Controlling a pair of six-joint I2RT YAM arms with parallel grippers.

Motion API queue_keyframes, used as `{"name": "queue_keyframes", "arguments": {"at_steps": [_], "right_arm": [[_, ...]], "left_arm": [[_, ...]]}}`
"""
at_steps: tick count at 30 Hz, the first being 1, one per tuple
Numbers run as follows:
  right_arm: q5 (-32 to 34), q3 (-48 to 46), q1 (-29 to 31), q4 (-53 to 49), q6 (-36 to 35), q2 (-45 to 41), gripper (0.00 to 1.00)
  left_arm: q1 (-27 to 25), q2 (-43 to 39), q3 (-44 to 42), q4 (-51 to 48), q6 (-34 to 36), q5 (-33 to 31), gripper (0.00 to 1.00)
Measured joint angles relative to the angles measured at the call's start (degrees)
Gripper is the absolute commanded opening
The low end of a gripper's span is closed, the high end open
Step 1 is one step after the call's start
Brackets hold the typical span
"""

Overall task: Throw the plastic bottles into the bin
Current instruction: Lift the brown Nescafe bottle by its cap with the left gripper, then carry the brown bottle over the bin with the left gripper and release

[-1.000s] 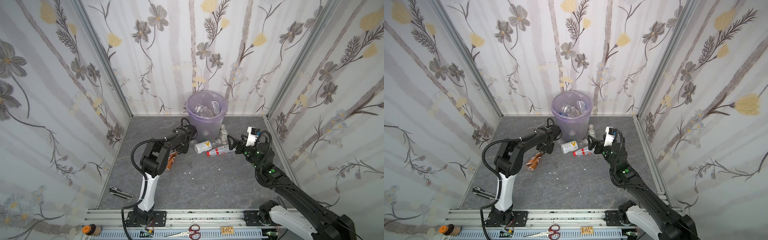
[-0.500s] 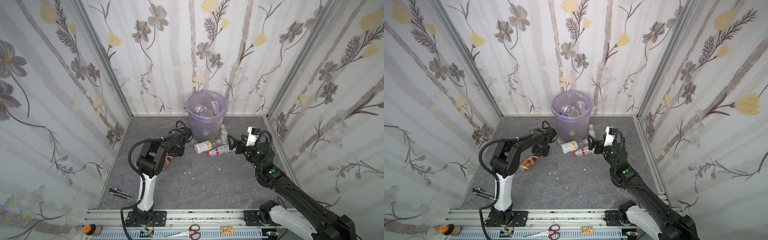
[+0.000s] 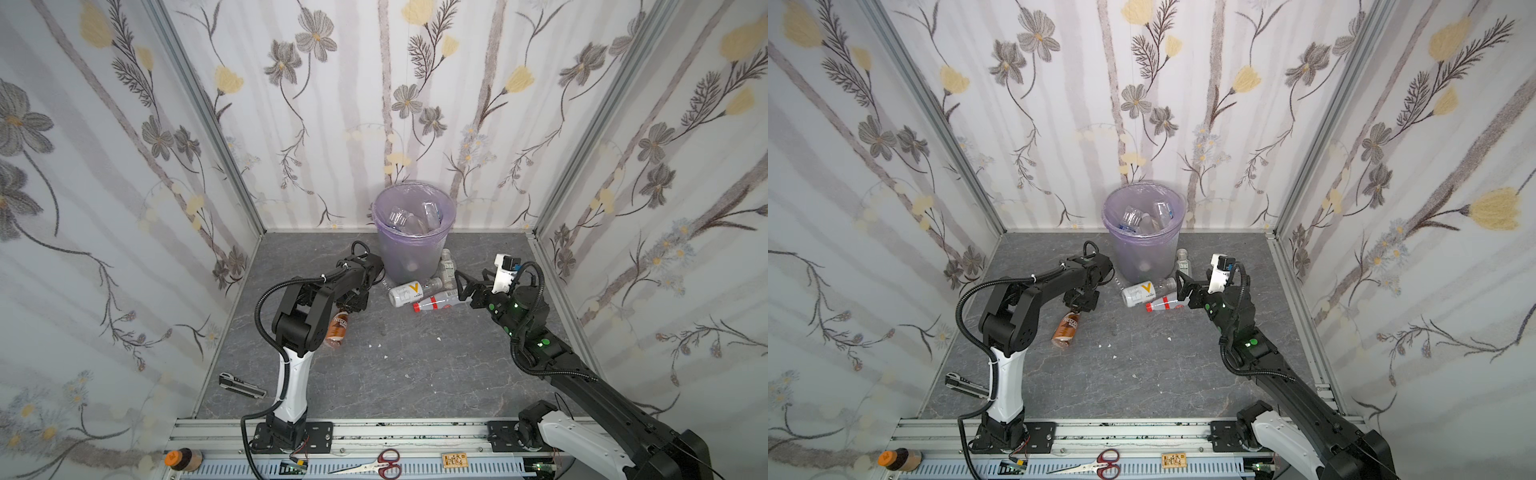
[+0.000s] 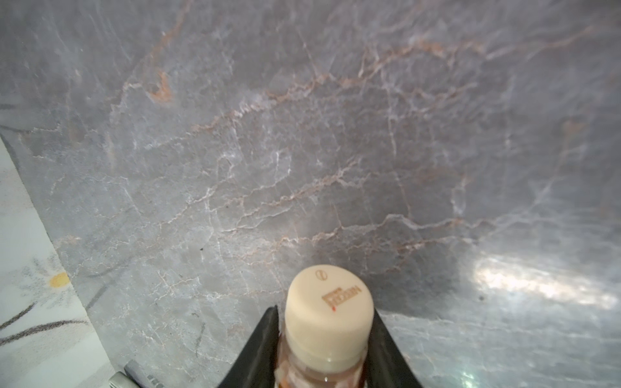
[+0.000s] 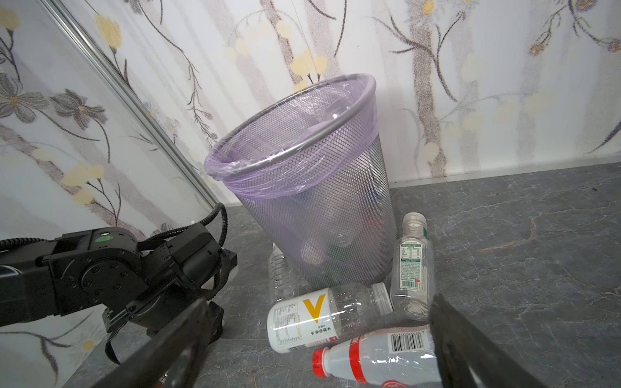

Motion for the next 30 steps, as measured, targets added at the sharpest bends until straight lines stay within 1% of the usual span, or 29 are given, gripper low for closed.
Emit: {"name": "queue_keyframes", "arguments": {"at_steps": [4,9,16,21,23,25,27,30], "right_arm": [[0.1,0.0,0.0,0.0,0.0,0.0,1.00],[0.2,0.0,0.0,0.0,0.0,-0.1,1.00],[0.2,0.0,0.0,0.0,0.0,-0.6,1.00],[0.2,0.0,0.0,0.0,0.0,-0.7,1.00],[0.2,0.0,0.0,0.0,0.0,-0.7,1.00],[0.2,0.0,0.0,0.0,0.0,-0.8,1.00],[0.2,0.0,0.0,0.0,0.0,-0.8,1.00],[0.2,0.0,0.0,0.0,0.0,-0.8,1.00]], "left_arm": [[0.2,-1.8,4.0,0.1,0.0,0.0,0.34],[0.5,-6.2,10.3,2.4,0.4,-0.3,0.34],[0.5,-11.6,21.9,5.5,2.0,-2.6,0.33],[0.4,-17.9,28.5,11.5,4.0,-3.1,0.33],[0.4,-21.6,28.9,16.3,4.9,-2.8,0.34],[0.4,-25.4,27.3,22.4,5.2,-2.0,0.34],[0.4,-29.5,23.5,30.0,6.1,-0.7,0.34],[0.4,-36.7,12.3,45.5,6.4,2.3,0.35]]}}
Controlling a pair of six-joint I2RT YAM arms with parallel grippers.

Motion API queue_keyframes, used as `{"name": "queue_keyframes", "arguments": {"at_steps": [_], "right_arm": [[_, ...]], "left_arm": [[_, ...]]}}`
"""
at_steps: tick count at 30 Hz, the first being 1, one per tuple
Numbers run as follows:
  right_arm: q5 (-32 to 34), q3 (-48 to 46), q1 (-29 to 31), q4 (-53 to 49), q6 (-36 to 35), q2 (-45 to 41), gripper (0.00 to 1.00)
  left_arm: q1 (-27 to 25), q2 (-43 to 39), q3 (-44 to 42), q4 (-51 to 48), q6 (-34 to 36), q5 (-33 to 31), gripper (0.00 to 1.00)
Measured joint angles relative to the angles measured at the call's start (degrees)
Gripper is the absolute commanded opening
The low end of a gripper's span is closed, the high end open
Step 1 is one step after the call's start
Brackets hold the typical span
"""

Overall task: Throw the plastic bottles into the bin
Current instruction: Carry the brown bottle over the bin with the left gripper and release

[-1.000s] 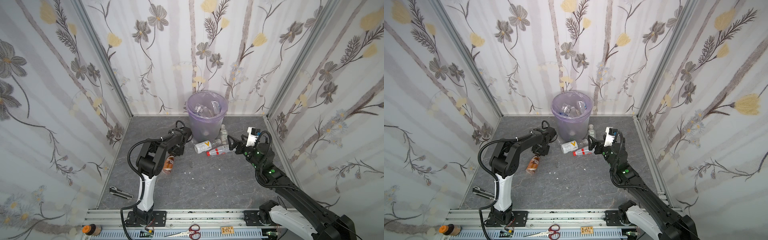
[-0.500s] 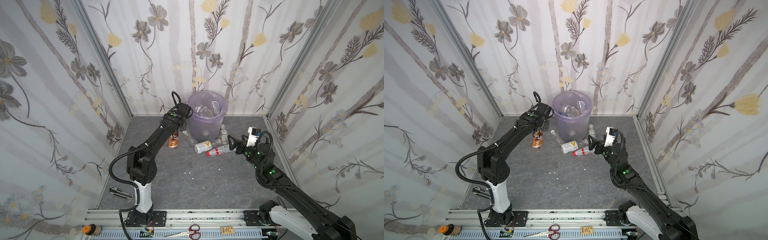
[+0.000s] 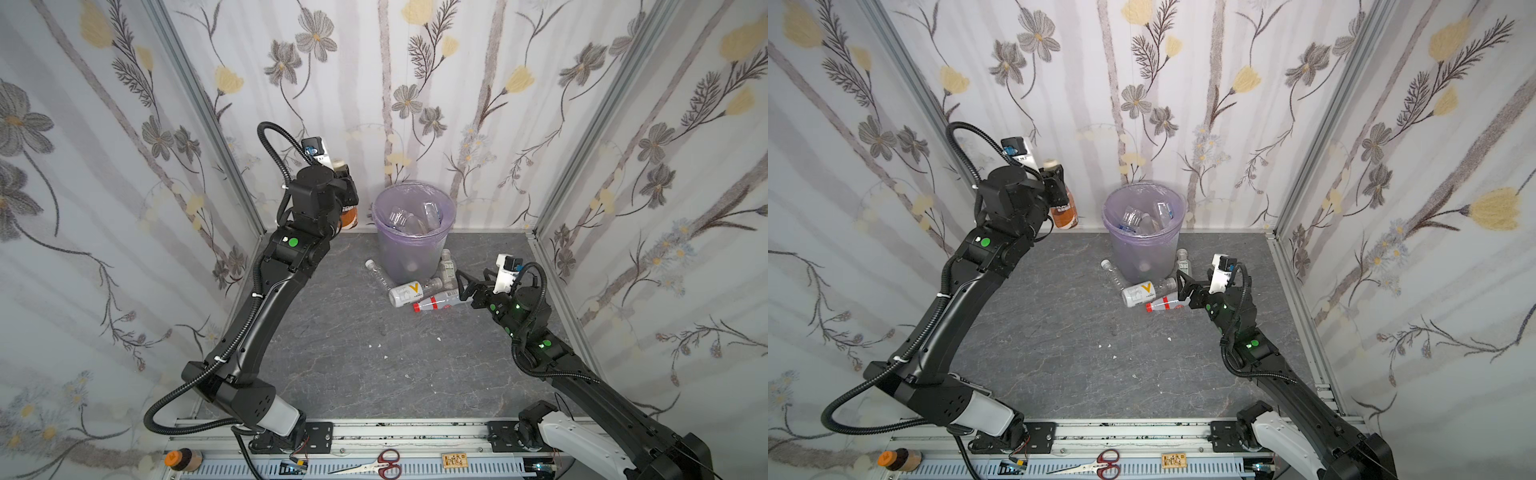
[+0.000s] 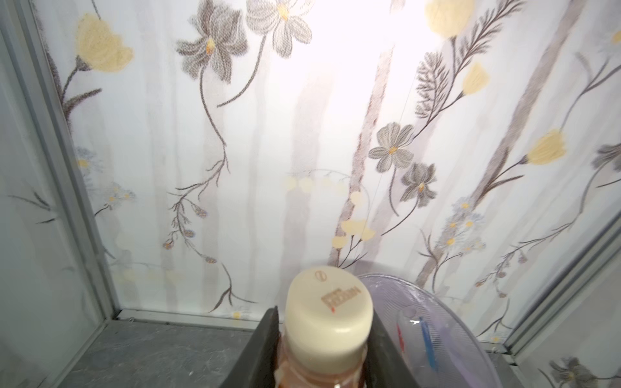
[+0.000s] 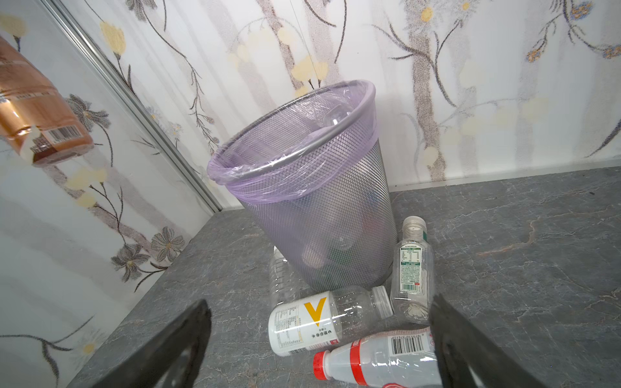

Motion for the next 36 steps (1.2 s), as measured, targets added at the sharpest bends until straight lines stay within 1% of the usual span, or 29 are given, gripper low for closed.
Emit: {"name": "queue_keyframes", "arguments": {"at_steps": [2,4,7,10,14,17,22,23,25,26,29,30,33,36], "right_arm": [[0.0,0.0,0.0,0.0,0.0,0.0,1.00],[0.0,-0.1,0.0,0.0,0.0,0.0,1.00],[0.1,-0.1,0.0,0.1,0.0,0.3,1.00],[0.1,-0.1,0.0,0.0,0.0,0.5,1.00],[0.1,-0.1,0.0,0.2,0.0,0.6,1.00],[0.2,-0.1,0.0,0.2,0.0,0.8,1.00],[0.3,-0.1,0.0,0.2,0.0,0.9,1.00],[0.4,-0.1,0.0,0.2,0.0,0.9,1.00],[0.6,-0.1,0.0,0.2,0.0,0.9,1.00],[0.8,-0.1,0.0,0.1,0.0,0.9,1.00],[0.8,-0.1,0.0,0.1,0.0,0.8,1.00],[0.9,-0.1,-0.1,0.1,-0.1,0.8,1.00],[1.0,-0.1,-0.1,0.1,-0.2,0.8,1.00],[1.0,-0.1,-0.1,0.1,-0.2,0.8,1.00]], "left_arm": [[0.0,-5.2,-9.1,11.6,0.1,1.7,0.32],[0.0,-8.2,-14.5,21.8,0.1,3.0,0.32],[0.1,-9.9,-17.3,35.2,-0.8,4.4,0.32],[0.2,-9.9,-17.4,45.0,-2.8,6.7,0.32],[0.2,-8.7,-17.4,54.4,-5.6,9.4,0.32],[0.1,-6.7,-17.1,59.0,-7.6,10.5,0.32],[0.1,1.4,-12.3,62.4,-10.7,11.8,0.33],[0.1,4.2,-10.6,63.0,-11.6,12.0,0.36],[0.0,10.1,-7.1,62.7,-14.0,12.3,0.58],[0.0,13.7,-4.6,61.5,-15.3,12.9,0.74],[-0.3,23.4,3.8,51.9,-18.5,14.6,0.96],[-0.4,25.8,5.7,48.5,-19.4,15.7,1.00],[-1.4,27.3,6.5,41.2,-20.4,16.6,1.00],[-2.6,26.4,7.7,39.4,-19.5,17.7,1.00]]}}
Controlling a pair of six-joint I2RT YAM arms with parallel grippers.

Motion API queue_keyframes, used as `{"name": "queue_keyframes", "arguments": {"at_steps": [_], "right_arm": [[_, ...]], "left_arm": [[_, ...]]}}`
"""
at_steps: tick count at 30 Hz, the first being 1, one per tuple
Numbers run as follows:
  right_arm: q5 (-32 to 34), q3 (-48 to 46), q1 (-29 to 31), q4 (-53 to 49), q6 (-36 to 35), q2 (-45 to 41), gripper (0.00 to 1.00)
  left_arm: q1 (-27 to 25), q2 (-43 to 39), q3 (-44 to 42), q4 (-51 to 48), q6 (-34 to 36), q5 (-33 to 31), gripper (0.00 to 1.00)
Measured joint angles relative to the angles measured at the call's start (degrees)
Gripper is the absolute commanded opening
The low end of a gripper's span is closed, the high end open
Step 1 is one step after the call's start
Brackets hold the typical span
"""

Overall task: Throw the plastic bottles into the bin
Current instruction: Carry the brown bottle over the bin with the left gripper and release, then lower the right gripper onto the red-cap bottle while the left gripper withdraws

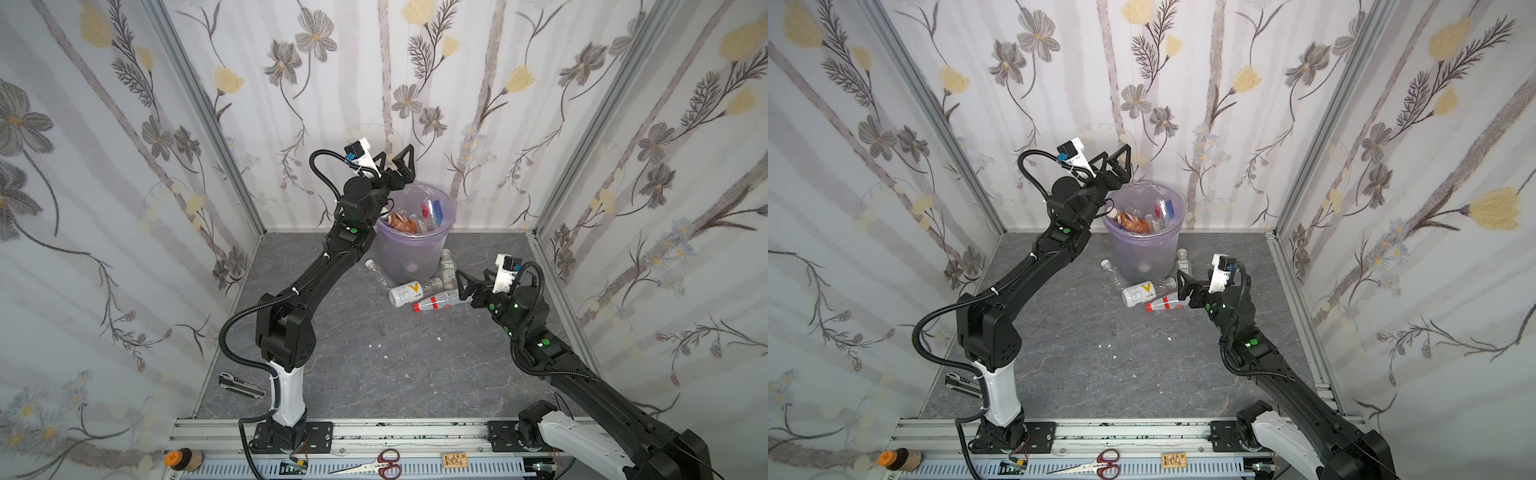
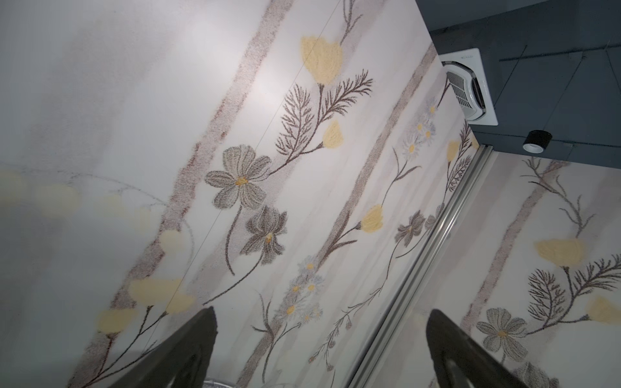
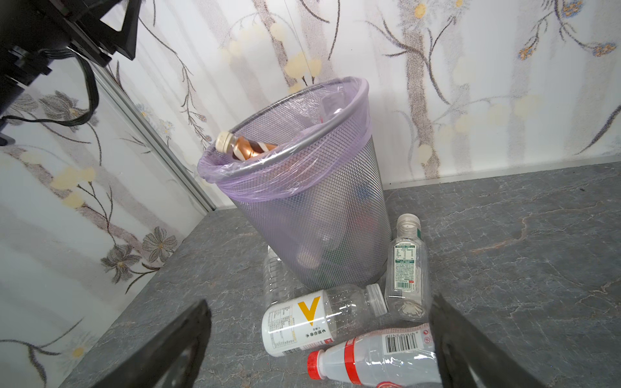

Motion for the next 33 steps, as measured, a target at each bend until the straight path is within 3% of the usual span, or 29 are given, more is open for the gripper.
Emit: {"name": "queue_keyframes", "arguments": {"at_steps": [14,21,27,33], "right_arm": [[0.1,0.0,0.0,0.0,0.0,0.1,1.00],[4.1,-0.1,-1.6,-0.2,1.8,4.1,1.00],[4.5,0.0,-8.2,-0.8,8.1,9.7,1.00],[-1.5,0.4,-13.1,-0.7,14.2,17.1,1.00]], "left_arm": [[-1.2,-2.5,0.8,-4.3,2.7,1.0,1.00],[-1.7,-4.5,-0.5,-10.7,3.9,0.8,1.00],[-1.8,-12.8,-12.4,-14.5,4.0,-1.5,1.00],[-1.8,-20.7,-25.2,-16.2,2.8,-3.5,1.00]]}}
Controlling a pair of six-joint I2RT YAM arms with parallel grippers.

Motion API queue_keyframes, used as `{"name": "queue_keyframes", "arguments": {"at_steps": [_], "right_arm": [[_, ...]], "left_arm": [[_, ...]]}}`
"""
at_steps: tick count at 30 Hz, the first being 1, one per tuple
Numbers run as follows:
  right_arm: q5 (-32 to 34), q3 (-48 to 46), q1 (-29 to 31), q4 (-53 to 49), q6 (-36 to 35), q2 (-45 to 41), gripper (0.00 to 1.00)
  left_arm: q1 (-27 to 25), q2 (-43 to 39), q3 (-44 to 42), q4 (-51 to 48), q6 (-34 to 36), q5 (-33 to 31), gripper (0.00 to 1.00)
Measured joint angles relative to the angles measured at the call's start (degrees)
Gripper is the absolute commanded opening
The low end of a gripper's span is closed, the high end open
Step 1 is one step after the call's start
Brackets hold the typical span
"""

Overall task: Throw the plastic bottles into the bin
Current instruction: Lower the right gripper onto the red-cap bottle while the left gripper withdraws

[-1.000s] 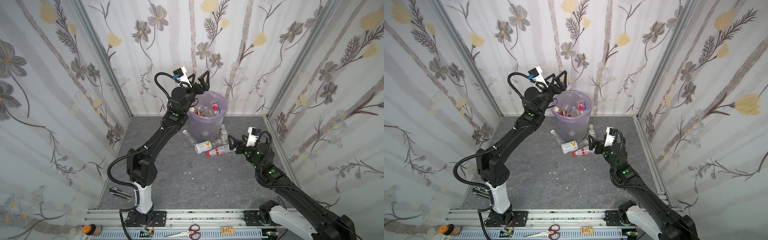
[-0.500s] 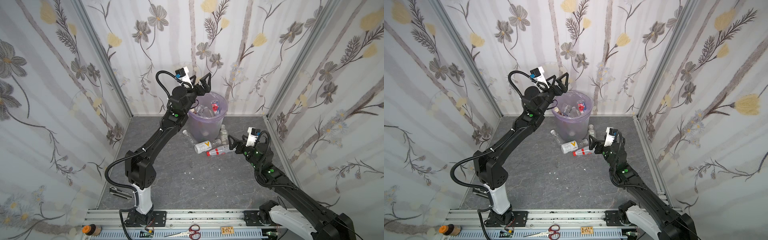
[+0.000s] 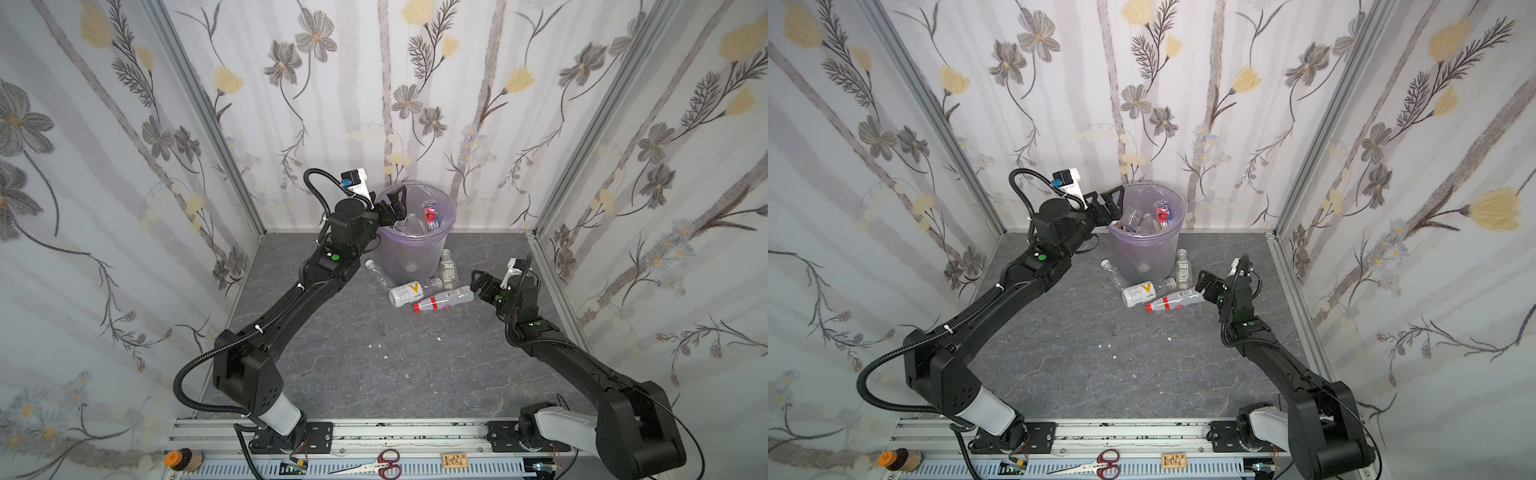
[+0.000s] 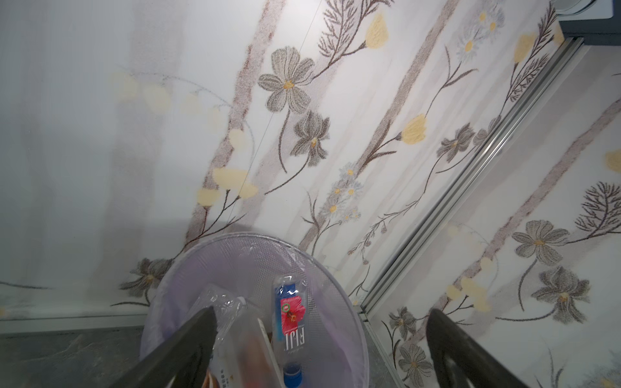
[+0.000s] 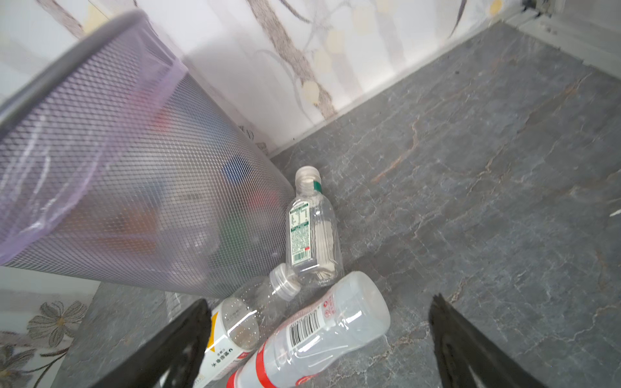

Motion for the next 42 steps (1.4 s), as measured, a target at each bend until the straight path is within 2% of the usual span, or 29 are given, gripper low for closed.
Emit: {"name": "queue_keyframes", "arguments": {"at_steps": [7,21,29,42], "right_arm": [[-6.0,2.4,-1.3,0.8,5.7,8.7,1.00],[-9.5,2.3,-1.6,4.7,16.4,19.0,1.00],[-11.9,2.3,-1.5,8.6,21.7,22.8,1.00],[-10.9,2.7,0.3,11.2,26.0,26.4,0.97]], "left_arm": [[0.0,-6.2,-12.1,0.4,-1.8,-0.7,1.00],[-0.1,-19.4,-34.2,0.9,-7.2,-1.3,1.00],[-0.1,-24.0,-39.8,1.7,-8.6,-1.3,1.00],[-0.1,-24.3,-40.8,1.7,-9.1,-0.7,1.00]]}}
